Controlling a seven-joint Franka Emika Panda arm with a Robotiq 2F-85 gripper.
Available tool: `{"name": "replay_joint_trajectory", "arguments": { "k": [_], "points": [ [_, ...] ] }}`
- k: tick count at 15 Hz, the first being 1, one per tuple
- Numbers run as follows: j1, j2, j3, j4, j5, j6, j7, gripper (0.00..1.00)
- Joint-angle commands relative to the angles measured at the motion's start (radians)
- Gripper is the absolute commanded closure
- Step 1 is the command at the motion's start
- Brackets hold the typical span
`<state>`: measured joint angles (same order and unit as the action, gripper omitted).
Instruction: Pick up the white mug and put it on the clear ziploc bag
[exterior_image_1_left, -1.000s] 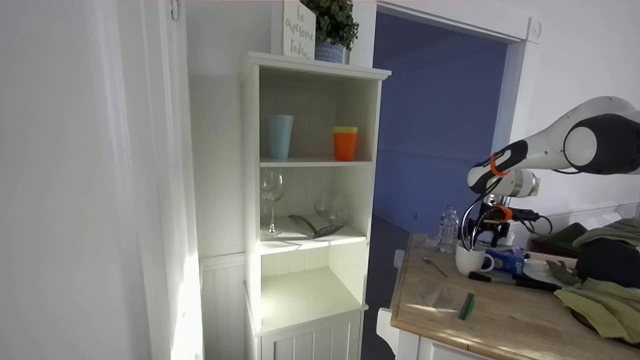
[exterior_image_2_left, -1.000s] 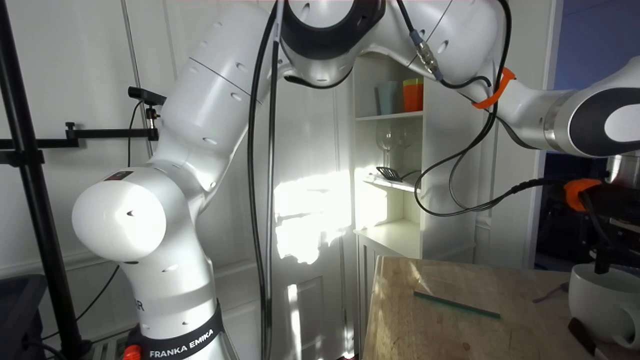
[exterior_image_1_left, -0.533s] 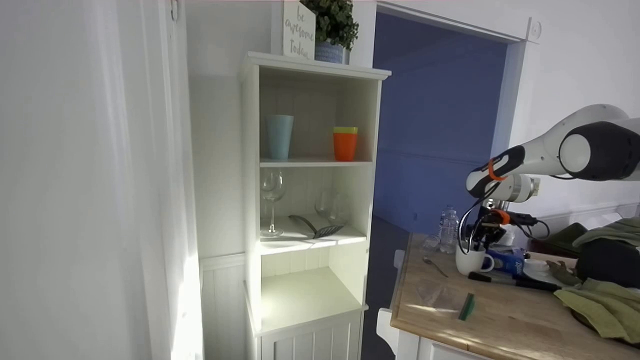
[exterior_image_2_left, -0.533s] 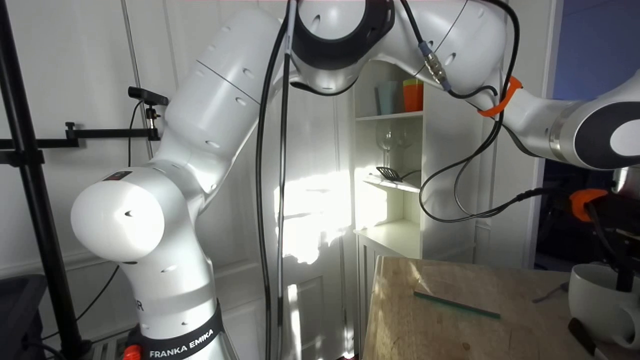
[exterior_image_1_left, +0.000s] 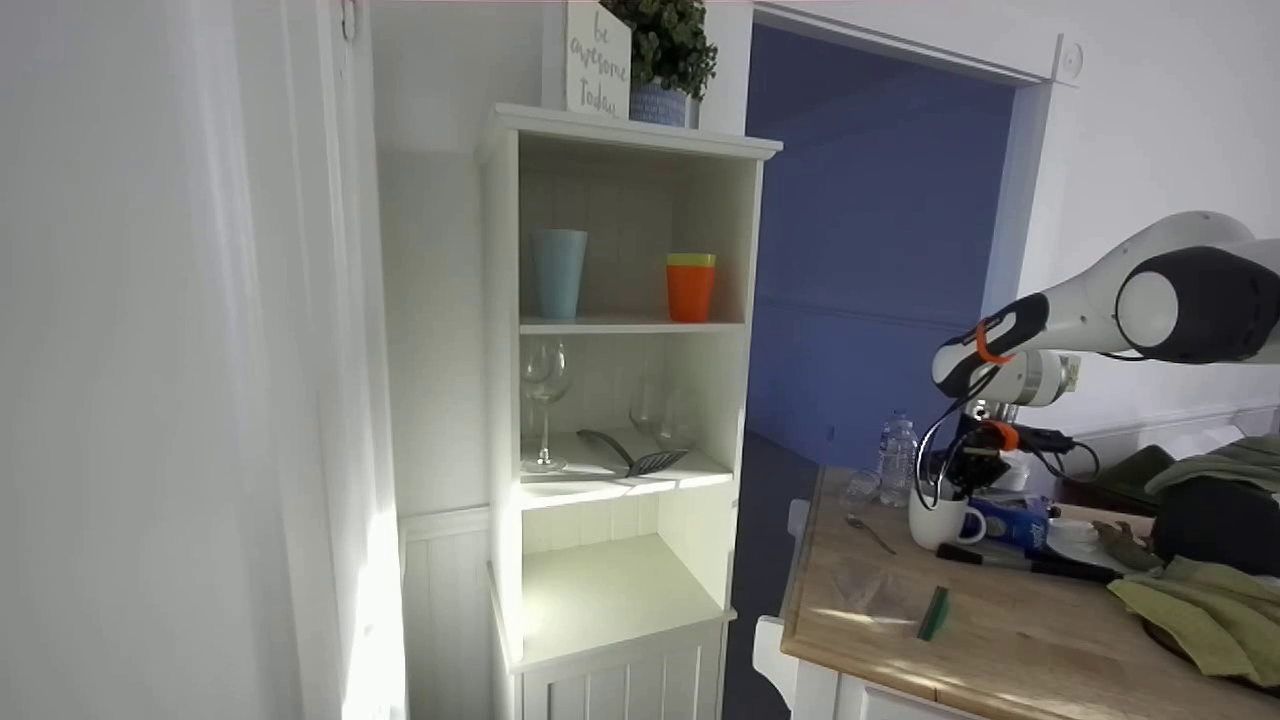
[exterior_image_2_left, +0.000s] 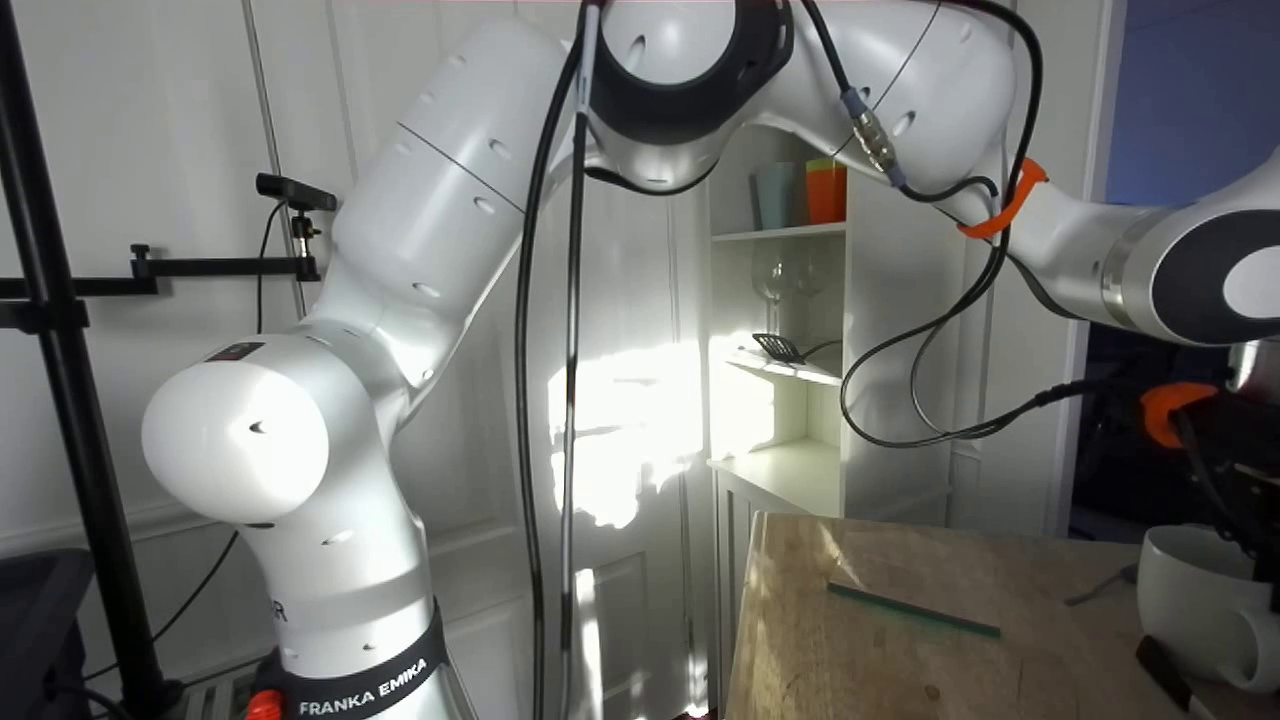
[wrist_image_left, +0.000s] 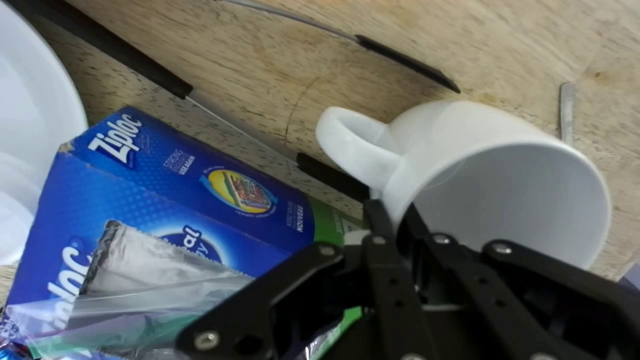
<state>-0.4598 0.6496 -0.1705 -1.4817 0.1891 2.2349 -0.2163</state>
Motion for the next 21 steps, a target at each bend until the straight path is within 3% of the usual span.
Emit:
{"name": "replay_joint_trajectory", "arguments": {
  "k": [1,8,12,16,21],
  "points": [
    [-0.006,-0.049,0.013,0.001,0.011,-0.044,0.005,0.98],
    [0.009,-0.203,0.031,-0.092,0.001,-0.161,-0.086,0.98],
    [0.031,-0.309,0.034,-0.198,-0.021,-0.214,-0.222,0.98],
    [0.087,-0.396,0.038,-0.319,-0.038,-0.168,-0.298,0.98],
    [0.186,-0.495,0.039,-0.502,-0.056,-0.018,-0.209,0.98]
  ]
}}
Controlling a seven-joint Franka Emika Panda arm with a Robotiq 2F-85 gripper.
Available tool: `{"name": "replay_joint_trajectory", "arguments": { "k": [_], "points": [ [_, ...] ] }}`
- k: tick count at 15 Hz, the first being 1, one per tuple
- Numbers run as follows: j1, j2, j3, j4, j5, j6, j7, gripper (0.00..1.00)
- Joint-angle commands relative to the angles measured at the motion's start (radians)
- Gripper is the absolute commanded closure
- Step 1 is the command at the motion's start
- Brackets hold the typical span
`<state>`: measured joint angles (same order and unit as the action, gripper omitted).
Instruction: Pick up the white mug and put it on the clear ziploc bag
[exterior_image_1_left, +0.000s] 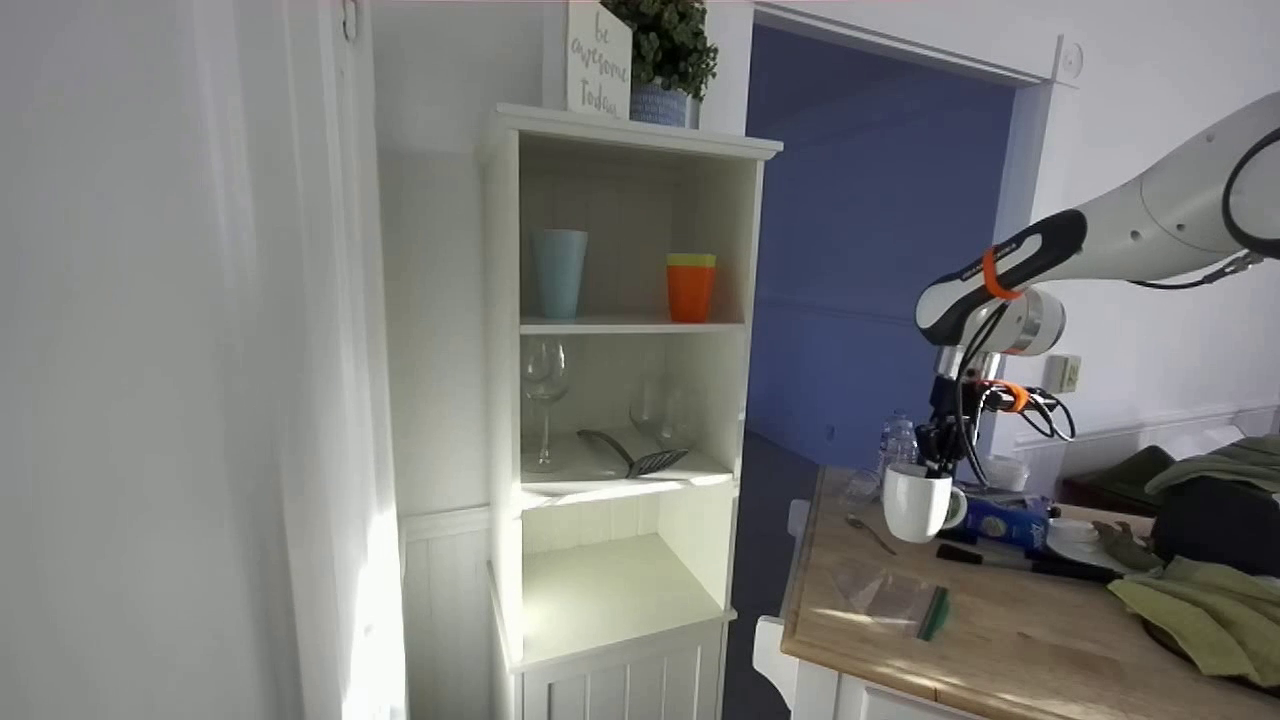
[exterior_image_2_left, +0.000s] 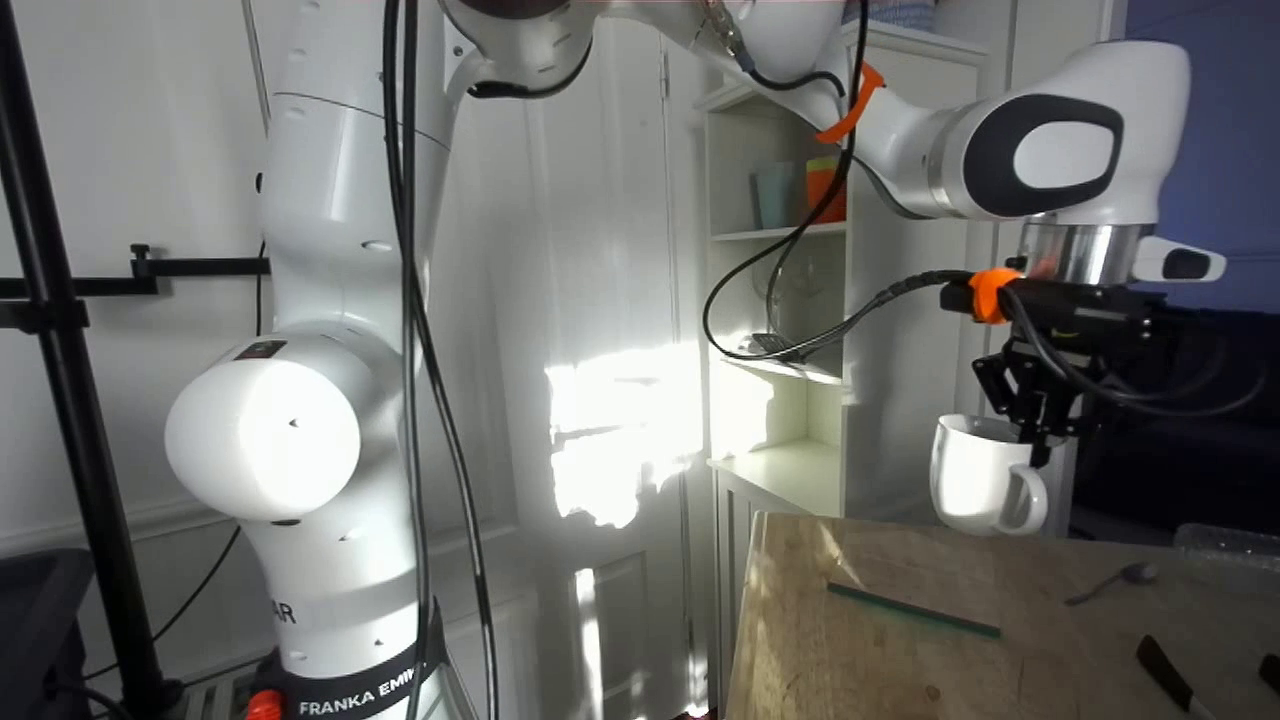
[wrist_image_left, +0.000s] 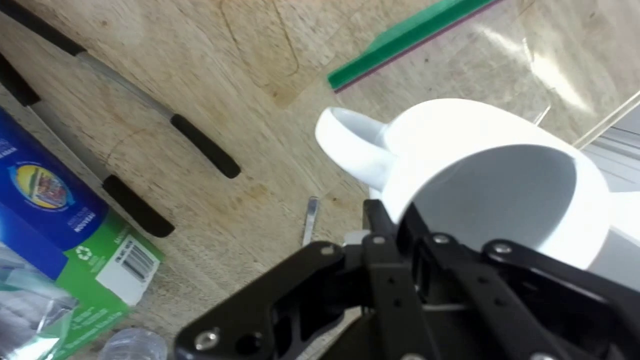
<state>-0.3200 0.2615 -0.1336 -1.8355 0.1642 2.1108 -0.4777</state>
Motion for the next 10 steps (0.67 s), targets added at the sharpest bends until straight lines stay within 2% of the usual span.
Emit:
{"name": "replay_joint_trajectory", "arguments": {
  "k": [1,6,10],
  "points": [
    [0.065,-0.121,0.002,-0.184,-0.04,0.156,0.08,0.98],
    [0.134,-0.136,0.001,-0.308,-0.097,0.343,0.21,0.98],
    [0.155,-0.119,0.003,-0.357,-0.145,0.411,0.274,0.98]
  ]
}}
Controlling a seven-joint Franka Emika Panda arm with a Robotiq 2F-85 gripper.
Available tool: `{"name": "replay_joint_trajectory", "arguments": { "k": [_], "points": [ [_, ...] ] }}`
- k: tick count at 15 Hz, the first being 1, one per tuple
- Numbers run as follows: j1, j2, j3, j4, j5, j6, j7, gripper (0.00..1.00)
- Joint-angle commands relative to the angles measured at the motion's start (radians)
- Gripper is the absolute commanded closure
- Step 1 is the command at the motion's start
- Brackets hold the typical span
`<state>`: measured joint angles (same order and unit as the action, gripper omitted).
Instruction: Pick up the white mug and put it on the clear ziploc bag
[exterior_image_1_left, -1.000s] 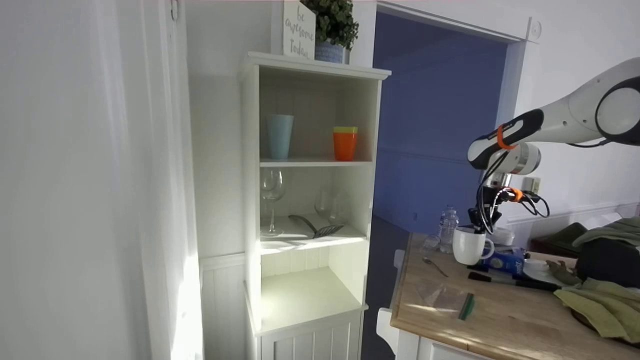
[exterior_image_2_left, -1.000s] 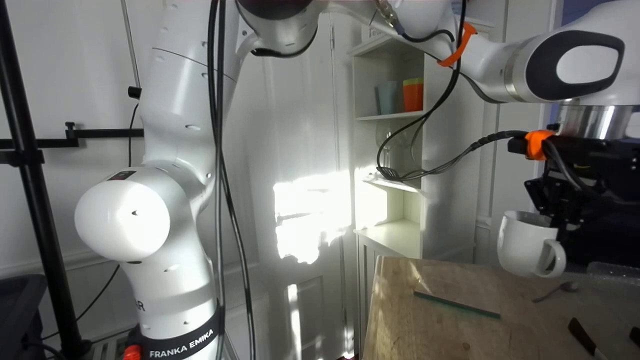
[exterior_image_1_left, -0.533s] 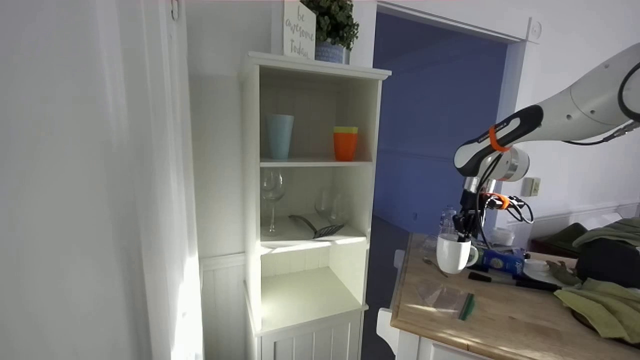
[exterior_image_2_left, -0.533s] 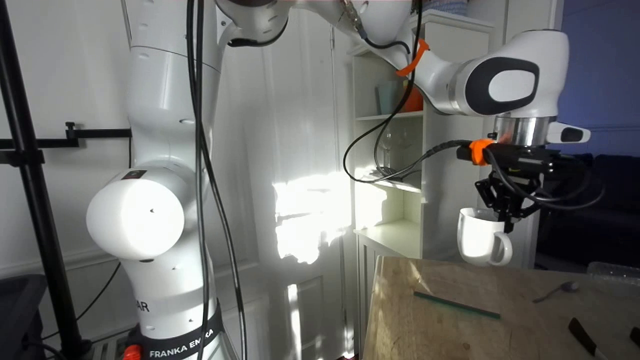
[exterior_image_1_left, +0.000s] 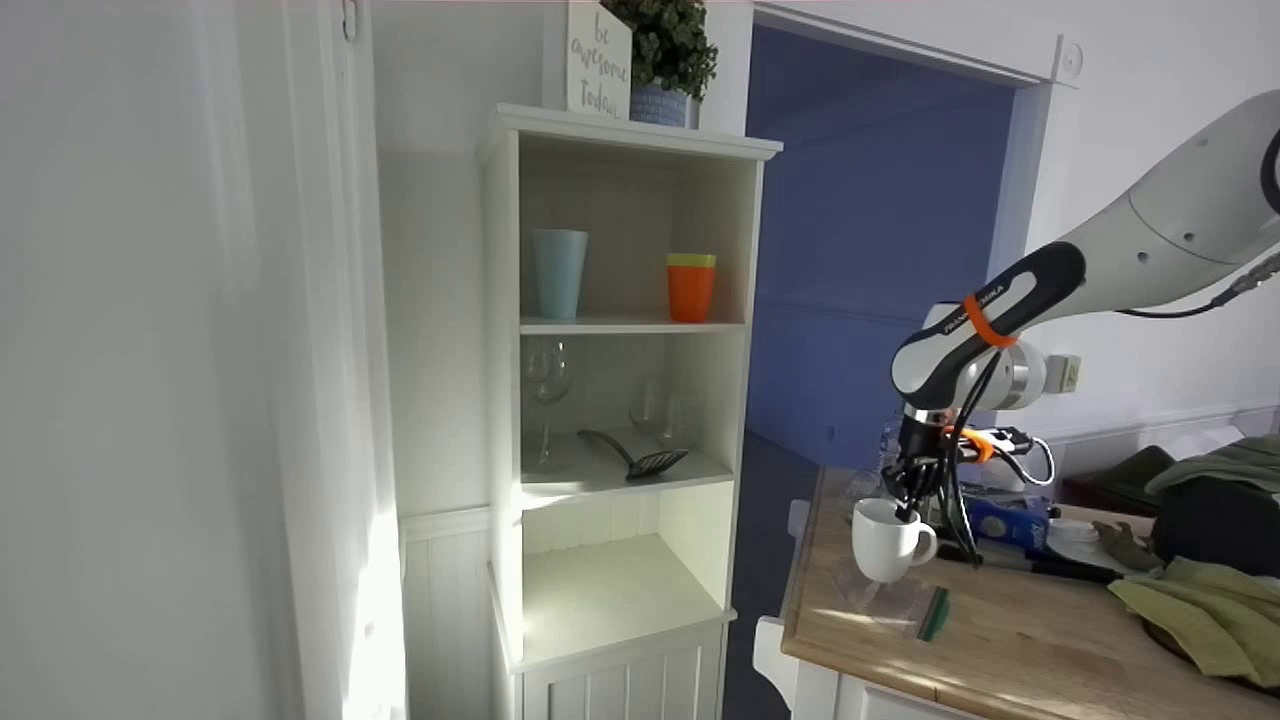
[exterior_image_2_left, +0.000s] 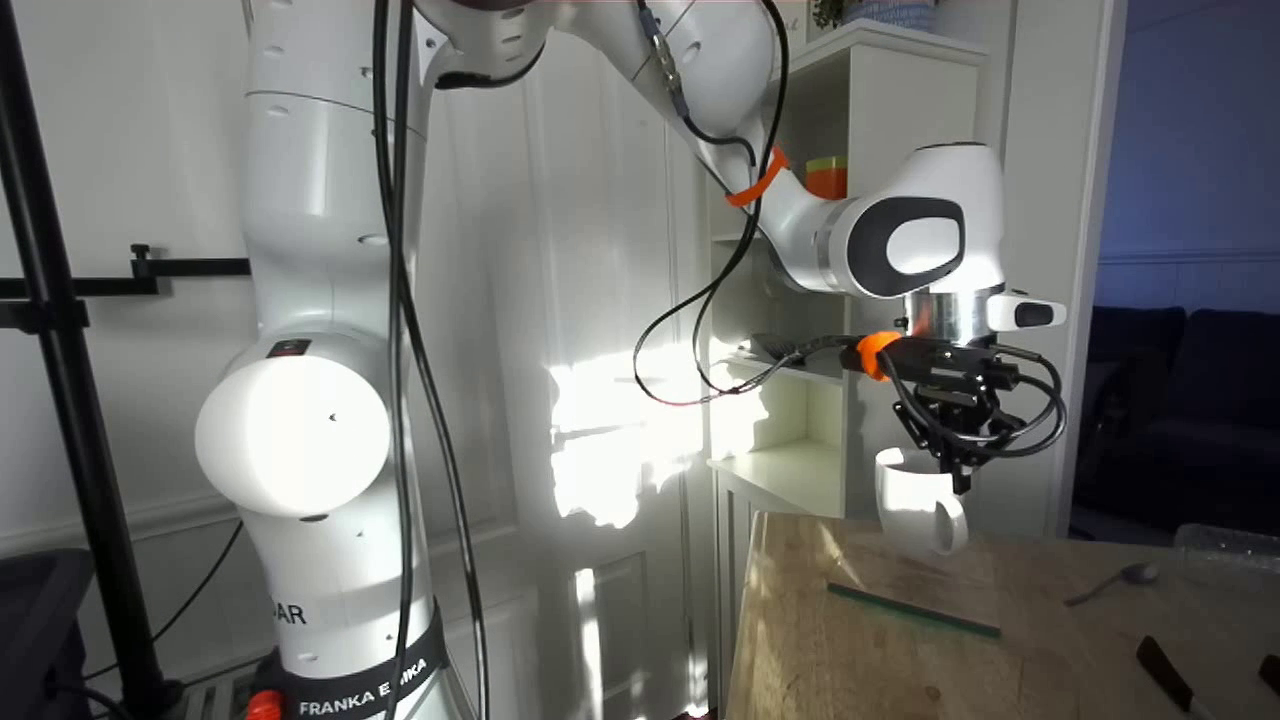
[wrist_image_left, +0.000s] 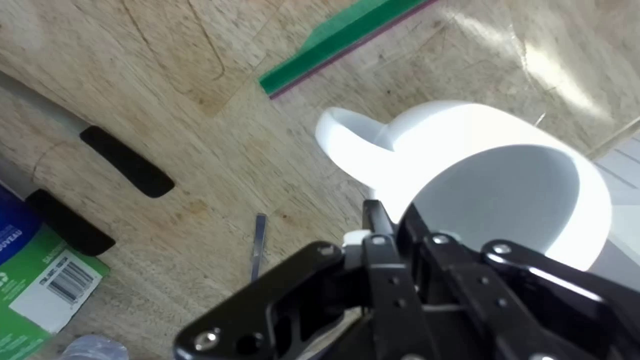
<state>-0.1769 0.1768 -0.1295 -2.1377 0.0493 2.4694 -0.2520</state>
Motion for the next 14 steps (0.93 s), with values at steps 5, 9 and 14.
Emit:
{"name": "replay_joint_trajectory", "arguments": {
  "k": [5,9,14],
  "points": [
    [0.006,-0.024,0.01,-0.079,0.003,0.08,0.016,0.98],
    [0.001,-0.016,0.012,-0.078,0.014,0.071,0.006,0.98],
    [-0.005,-0.002,0.009,-0.064,0.02,0.064,0.006,0.58]
  ]
}}
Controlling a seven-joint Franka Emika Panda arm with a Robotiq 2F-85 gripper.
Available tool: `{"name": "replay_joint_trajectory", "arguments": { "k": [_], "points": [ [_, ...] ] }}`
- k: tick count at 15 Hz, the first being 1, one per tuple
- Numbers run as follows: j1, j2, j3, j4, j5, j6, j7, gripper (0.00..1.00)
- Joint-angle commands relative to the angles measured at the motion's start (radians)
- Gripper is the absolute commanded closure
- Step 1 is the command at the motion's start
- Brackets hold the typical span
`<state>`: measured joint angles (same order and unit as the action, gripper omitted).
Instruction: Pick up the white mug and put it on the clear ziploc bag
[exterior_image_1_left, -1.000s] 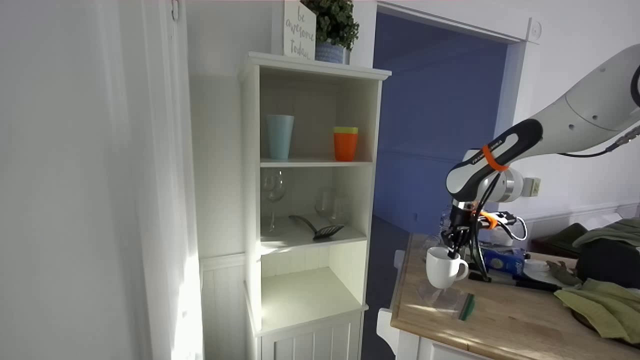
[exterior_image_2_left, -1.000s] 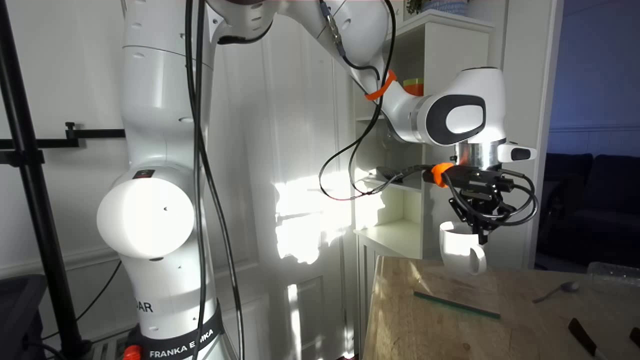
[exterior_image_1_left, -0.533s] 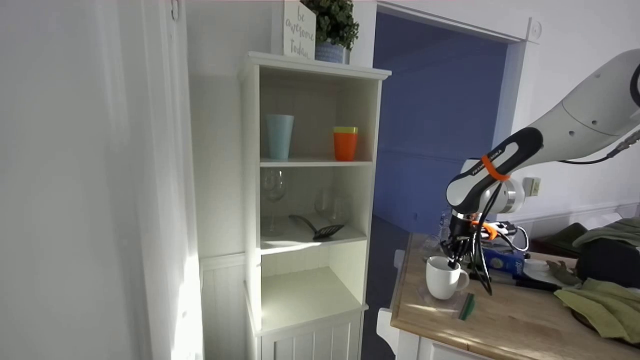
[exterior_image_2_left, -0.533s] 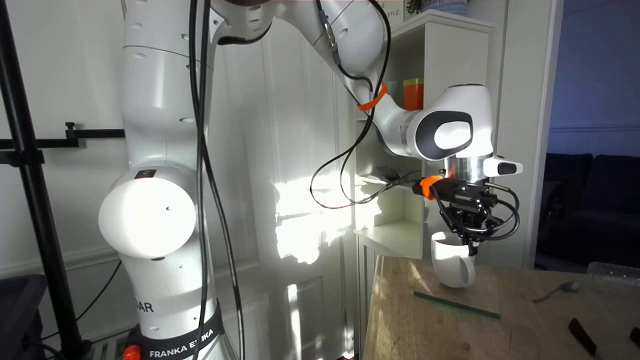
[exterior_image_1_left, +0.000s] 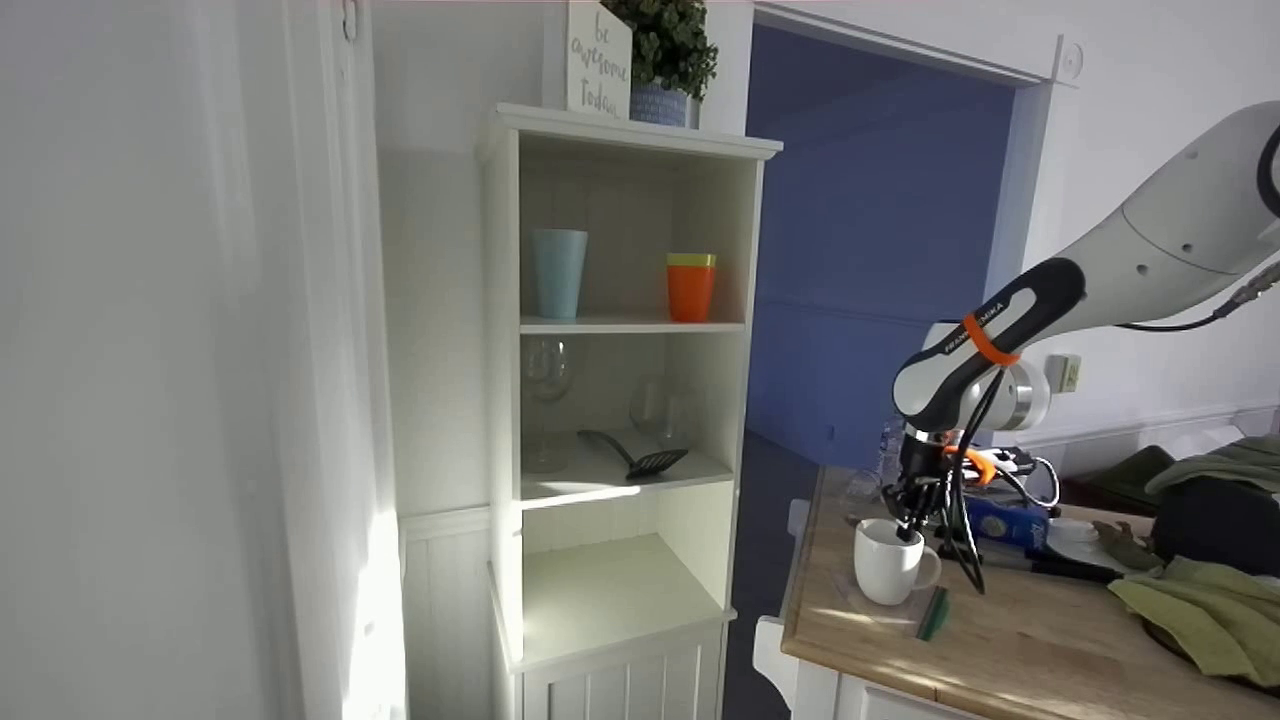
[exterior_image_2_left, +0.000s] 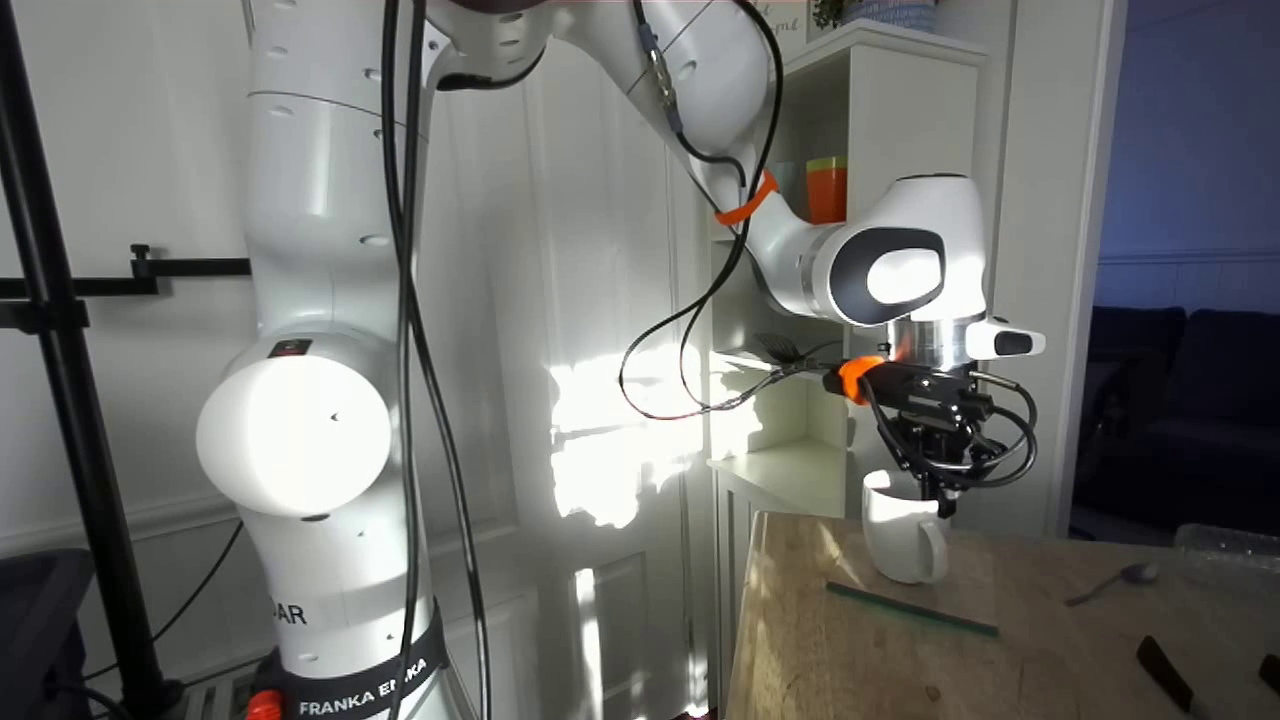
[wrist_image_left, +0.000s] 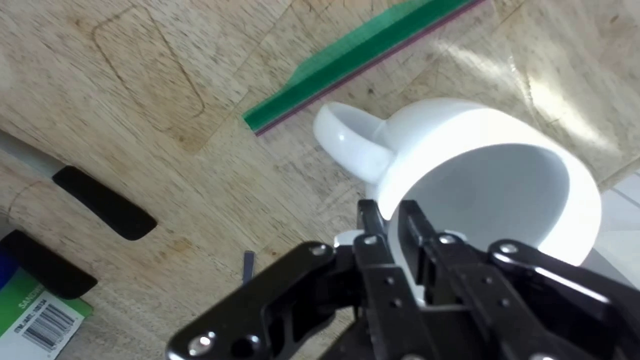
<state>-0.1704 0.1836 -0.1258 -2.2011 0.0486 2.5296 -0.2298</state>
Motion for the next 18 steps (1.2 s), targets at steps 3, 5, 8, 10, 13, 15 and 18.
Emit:
{"name": "replay_joint_trajectory", "arguments": {
  "k": [3,5,8,10,13,15,18],
  "points": [
    [-0.017,-0.018,0.008,0.008,0.034,-0.018,-0.02,0.38],
    [-0.016,-0.055,0.007,0.009,0.04,-0.073,-0.015,0.23],
    [-0.014,-0.158,0.0,0.026,0.044,-0.211,-0.023,0.03],
    [-0.013,-0.212,-0.013,0.073,0.038,-0.341,-0.026,0.0],
    [-0.016,-0.273,-0.044,0.139,0.084,-0.521,-0.167,0.0],
    [-0.002,-0.258,-0.047,0.138,0.055,-0.493,-0.13,0.0],
    [-0.001,-0.272,-0.056,0.141,0.059,-0.503,-0.144,0.0]
  ]
}}
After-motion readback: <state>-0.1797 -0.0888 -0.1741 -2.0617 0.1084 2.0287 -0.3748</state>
